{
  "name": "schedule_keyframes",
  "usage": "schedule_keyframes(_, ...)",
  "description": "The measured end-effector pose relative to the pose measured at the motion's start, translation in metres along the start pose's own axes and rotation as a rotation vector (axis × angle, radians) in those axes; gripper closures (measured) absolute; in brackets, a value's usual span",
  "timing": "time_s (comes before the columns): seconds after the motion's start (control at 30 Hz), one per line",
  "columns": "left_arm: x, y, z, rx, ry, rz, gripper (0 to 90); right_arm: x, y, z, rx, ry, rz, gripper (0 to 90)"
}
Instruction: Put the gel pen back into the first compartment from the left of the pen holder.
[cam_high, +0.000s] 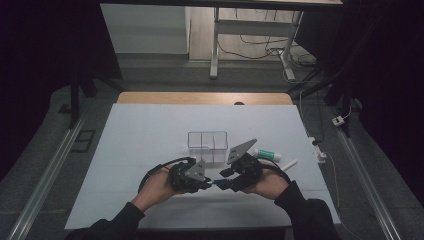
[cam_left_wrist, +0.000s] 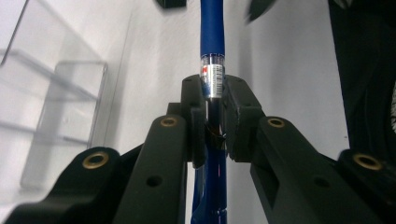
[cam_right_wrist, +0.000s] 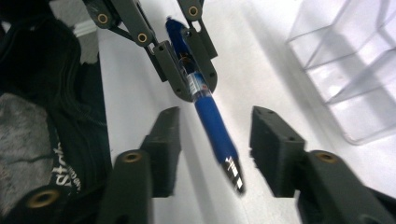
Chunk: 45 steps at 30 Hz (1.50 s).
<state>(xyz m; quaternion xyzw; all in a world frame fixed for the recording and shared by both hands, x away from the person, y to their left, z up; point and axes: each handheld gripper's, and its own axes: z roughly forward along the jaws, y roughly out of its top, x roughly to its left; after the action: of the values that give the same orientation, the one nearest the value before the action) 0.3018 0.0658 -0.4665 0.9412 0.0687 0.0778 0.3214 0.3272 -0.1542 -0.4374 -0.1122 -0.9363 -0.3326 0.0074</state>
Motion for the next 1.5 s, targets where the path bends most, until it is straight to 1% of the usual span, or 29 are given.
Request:
schedule_keyframes(0.1,0.006,-0.005,-0.003,-0.01,0.001,-0.042,78.7,0.002,-0.003,-0.007,-0.03,-0.043,0.012,39.1)
schedule_keyframes(0.2,0.013,-0.009,-0.008,-0.034,-0.003,-0.088,78.7,0.005,-0.007,-0.013,-0.064,-0.078,0.025,32.5)
schedule_keyframes(0.23,0.015,-0.009,-0.011,-0.04,-0.004,-0.112,78.7,0.007,-0.008,-0.015,-0.071,-0.087,0.036,30.2)
schedule_keyframes(0.3,0.02,-0.011,-0.016,-0.069,-0.01,-0.162,78.7,0.009,-0.012,-0.018,-0.086,-0.102,0.049,26.9)
schedule_keyframes(0.37,0.025,-0.013,-0.021,-0.089,-0.001,-0.194,78.7,0.011,-0.017,-0.02,-0.099,-0.111,0.067,24.1)
schedule_keyframes(0.43,0.028,-0.014,-0.025,-0.109,0.014,-0.219,78.6,0.013,-0.022,-0.022,-0.104,-0.123,0.083,21.5)
schedule_keyframes(0.47,0.03,-0.015,-0.027,-0.121,0.019,-0.23,78.6,0.014,-0.025,-0.022,-0.11,-0.136,0.084,19.2)
schedule_keyframes(0.53,0.033,-0.016,-0.031,-0.141,0.028,-0.248,78.6,0.017,-0.03,-0.024,-0.108,-0.164,0.088,17.6)
schedule_keyframes(0.6,0.037,-0.017,-0.034,-0.159,0.047,-0.267,78.6,0.019,-0.035,-0.026,-0.114,-0.181,0.101,14.7)
schedule_keyframes(0.67,0.04,-0.017,-0.038,-0.179,0.069,-0.295,78.6,0.021,-0.04,-0.028,-0.126,-0.192,0.12,12.2)
schedule_keyframes(0.7,0.042,-0.018,-0.04,-0.19,0.078,-0.302,78.6,0.022,-0.043,-0.029,-0.126,-0.201,0.129,9.8)
schedule_keyframes(0.73,0.044,-0.018,-0.041,-0.208,0.083,-0.32,78.6,0.022,-0.045,-0.031,-0.131,-0.212,0.139,9.3)
schedule_keyframes(0.8,0.048,-0.02,-0.044,-0.231,0.098,-0.342,78.6,0.025,-0.05,-0.034,-0.147,-0.231,0.158,9.3)
schedule_keyframes(0.87,0.052,-0.02,-0.047,-0.249,0.113,-0.363,78.6,0.027,-0.056,-0.038,-0.159,-0.236,0.179,9.0)
schedule_keyframes(0.97,0.058,-0.021,-0.048,-0.277,0.142,-0.398,78.6,0.031,-0.065,-0.042,-0.174,-0.264,0.208,6.4)
schedule_keyframes(1.03,0.062,-0.021,-0.049,-0.294,0.156,-0.412,78.6,0.033,-0.072,-0.044,-0.181,-0.281,0.227,2.6)
schedule_keyframes(1.13,0.068,-0.019,-0.049,-0.314,0.17,-0.429,78.6,0.036,-0.083,-0.048,-0.179,-0.308,0.256,0.0)
schedule_keyframes(1.23,0.076,-0.017,-0.05,-0.339,0.184,-0.446,78.6,0.038,-0.093,-0.052,-0.178,-0.344,0.279,0.0)
schedule_keyframes(1.33,0.083,-0.015,-0.049,-0.365,0.193,-0.463,78.6,0.042,-0.101,-0.055,-0.17,-0.37,0.297,0.0)
schedule_keyframes(1.4,0.087,-0.013,-0.047,-0.374,0.199,-0.469,78.6,0.044,-0.106,-0.057,-0.167,-0.392,0.31,0.0)
schedule_keyframes(1.5,0.092,-0.011,-0.044,-0.386,0.209,-0.477,78.6,0.048,-0.114,-0.06,-0.168,-0.412,0.327,0.0)
